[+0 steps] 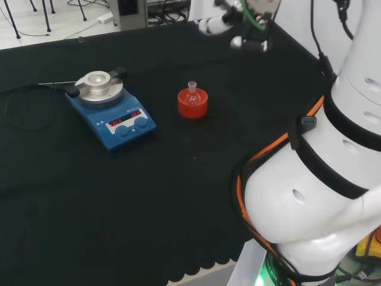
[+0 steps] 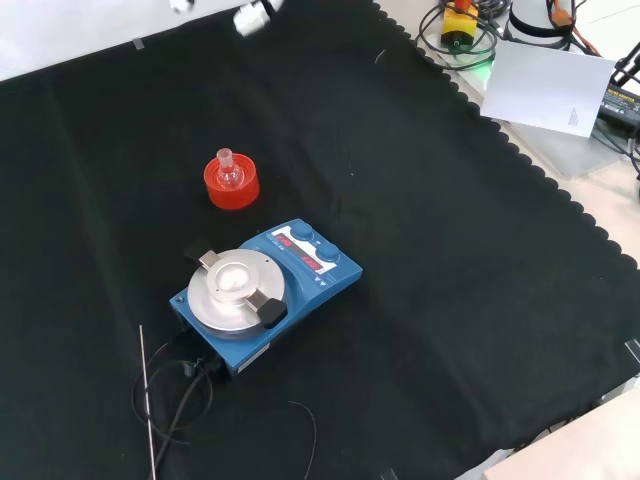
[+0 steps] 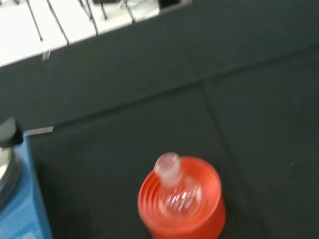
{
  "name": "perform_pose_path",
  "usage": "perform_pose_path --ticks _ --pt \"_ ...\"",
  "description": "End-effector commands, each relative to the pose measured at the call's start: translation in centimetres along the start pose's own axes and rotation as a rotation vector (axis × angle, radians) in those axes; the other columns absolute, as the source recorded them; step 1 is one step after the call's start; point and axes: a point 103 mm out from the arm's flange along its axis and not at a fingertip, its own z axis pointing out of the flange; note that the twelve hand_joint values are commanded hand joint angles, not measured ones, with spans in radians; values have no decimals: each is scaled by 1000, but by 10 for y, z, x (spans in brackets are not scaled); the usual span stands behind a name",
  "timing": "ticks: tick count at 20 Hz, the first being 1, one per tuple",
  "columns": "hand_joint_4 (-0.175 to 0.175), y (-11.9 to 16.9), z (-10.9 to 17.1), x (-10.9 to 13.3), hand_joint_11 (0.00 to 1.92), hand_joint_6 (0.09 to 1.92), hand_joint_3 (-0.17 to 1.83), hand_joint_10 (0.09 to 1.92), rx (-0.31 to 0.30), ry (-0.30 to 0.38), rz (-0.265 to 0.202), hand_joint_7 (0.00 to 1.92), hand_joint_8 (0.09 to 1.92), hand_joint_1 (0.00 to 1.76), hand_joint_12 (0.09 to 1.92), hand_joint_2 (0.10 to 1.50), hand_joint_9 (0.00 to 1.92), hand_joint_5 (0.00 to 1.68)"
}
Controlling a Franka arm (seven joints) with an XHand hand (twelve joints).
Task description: Pick up the round-bottom flask.
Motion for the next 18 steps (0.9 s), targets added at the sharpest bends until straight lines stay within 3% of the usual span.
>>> perform_pose_path --ticks 1,4,6,9,11,13,15,18 --pt "-29 31 97 -8 30 87 588 653 44 190 -9 230 600 699 1383 750 392 444" --pt "-28 34 107 -11 17 87 630 651 55 202 -3 190 595 728 1384 705 376 460" --pt "-27 35 115 -10 7 87 639 651 49 148 22 179 594 743 1385 690 367 470" --pt "-24 39 123 -10 0 87 645 649 74 195 12 171 593 752 1385 679 358 481" --pt "-23 41 129 -8 0 87 647 649 52 115 57 169 593 757 1384 674 355 485" --pt "-22 42 136 0 0 87 650 650 57 119 43 168 593 759 1382 671 353 487" --pt "-21 45 139 -2 0 87 651 650 84 176 1 166 592 761 1381 669 352 488" --pt "-20 46 142 -3 0 87 653 651 98 179 -16 164 592 769 1378 663 350 490"
